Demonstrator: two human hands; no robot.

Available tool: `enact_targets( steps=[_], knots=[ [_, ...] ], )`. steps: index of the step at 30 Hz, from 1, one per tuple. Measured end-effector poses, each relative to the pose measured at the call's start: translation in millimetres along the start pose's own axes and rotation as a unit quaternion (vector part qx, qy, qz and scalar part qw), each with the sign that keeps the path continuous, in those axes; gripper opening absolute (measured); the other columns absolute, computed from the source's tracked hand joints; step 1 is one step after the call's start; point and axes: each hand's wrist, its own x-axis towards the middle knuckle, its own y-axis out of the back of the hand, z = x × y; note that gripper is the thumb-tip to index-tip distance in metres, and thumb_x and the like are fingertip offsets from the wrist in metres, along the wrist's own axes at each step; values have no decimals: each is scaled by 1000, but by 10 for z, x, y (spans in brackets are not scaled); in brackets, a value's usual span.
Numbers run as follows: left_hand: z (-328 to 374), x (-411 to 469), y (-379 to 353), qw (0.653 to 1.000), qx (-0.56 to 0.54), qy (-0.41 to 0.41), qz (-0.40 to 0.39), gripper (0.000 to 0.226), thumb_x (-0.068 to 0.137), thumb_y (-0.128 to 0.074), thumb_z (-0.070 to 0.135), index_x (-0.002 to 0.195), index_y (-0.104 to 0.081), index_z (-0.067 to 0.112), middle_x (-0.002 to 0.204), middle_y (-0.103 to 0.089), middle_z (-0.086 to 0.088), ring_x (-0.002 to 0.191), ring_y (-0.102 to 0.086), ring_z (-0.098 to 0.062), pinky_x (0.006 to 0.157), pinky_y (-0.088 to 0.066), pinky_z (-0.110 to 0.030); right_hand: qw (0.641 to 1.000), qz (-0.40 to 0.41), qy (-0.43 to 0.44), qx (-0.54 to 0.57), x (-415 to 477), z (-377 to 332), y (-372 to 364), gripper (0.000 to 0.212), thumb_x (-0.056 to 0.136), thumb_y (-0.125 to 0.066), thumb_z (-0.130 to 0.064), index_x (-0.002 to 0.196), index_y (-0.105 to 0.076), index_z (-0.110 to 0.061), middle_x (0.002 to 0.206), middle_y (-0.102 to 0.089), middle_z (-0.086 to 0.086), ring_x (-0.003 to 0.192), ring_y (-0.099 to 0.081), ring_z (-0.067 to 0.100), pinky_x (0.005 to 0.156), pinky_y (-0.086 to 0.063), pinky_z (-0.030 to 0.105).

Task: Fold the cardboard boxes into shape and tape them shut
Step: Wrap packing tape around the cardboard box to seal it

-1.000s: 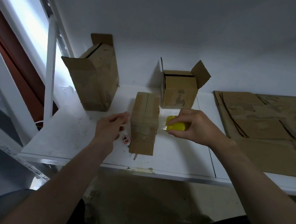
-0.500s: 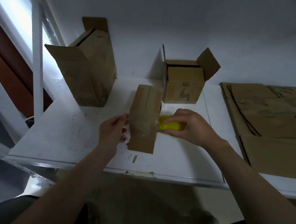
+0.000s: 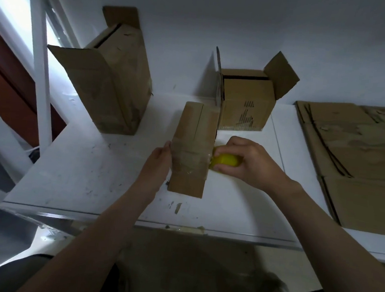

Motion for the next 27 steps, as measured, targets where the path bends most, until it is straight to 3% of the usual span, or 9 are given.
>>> enact_targets(
  steps=[4,7,9,10,13,17,21,25,27],
  knots=[
    [-21,-53,0,980,37,-148,130,25,102,-53,41,118,-48,22,105,-59,-5,92,-63,-27,82,-56,-42,1000,-3,6,5,-5,18,20,30,83,-81,-34,111,-74,-25,95,-60,-3,87,-56,16,74,-50,33],
    [13,-228,-64,865,160,-409,244,18,99,-56,14,117,-58,12,116,-60,-6,113,-56,-25,99,-47,-36,1000,-7,11,-9,9,20,25,30,84,-80,-37,112,-74,-27,97,-61,-4,87,-56,16,75,-51,37],
    [48,-374,-217,789,259,-537,153,34,100,-50,23,131,-55,12,133,-58,-6,131,-49,-23,117,-33,-44,1000,-1,19,-11,19,12,17,31,84,-81,-37,112,-74,-27,94,-61,-4,85,-57,15,74,-51,38],
    [55,-455,-310,779,304,-542,86,47,102,-43,35,143,-47,13,146,-51,-4,142,-39,-20,123,-23,-46,1000,2,25,-8,23,7,13,31,84,-80,-37,112,-74,-27,91,-61,-4,82,-56,15,72,-51,37],
    [22,-524,-489,783,416,-463,16,73,102,-18,59,161,-13,17,168,-18,1,155,-8,-11,127,-4,-40,999,8,32,-10,34,-4,1,33,85,-78,-38,117,-74,-29,85,-59,-3,78,-53,14,70,-46,30],
    [132,-377,-379,802,413,-429,34,83,98,-19,67,161,-11,13,167,-21,-3,155,-14,-17,123,-1,-36,999,20,33,-20,41,-7,-7,28,83,-83,-31,109,-78,-23,83,-58,0,77,-50,15,69,-43,31],
    [223,-168,-215,819,419,-392,22,88,97,-13,69,161,-3,11,169,-10,-6,156,-5,-16,123,4,-36,999,30,33,-12,48,-35,-21,31,81,-84,-32,109,-78,-20,82,-61,2,75,-54,18,68,-45,32],
    [323,14,-104,930,179,-315,-70,75,102,-30,60,162,-7,20,169,-11,-6,154,-15,-23,122,-18,-41,999,33,23,2,43,-19,-38,31,78,-85,-33,107,-78,-21,87,-61,-1,79,-55,17,71,-48,33],
    [334,48,-69,959,53,-266,-80,69,104,-33,56,162,-10,25,168,-16,0,151,-23,-15,115,-26,-26,999,31,21,10,38,-10,-37,31,78,-85,-33,106,-78,-21,90,-62,-2,81,-56,18,73,-50,35]
  ],
)
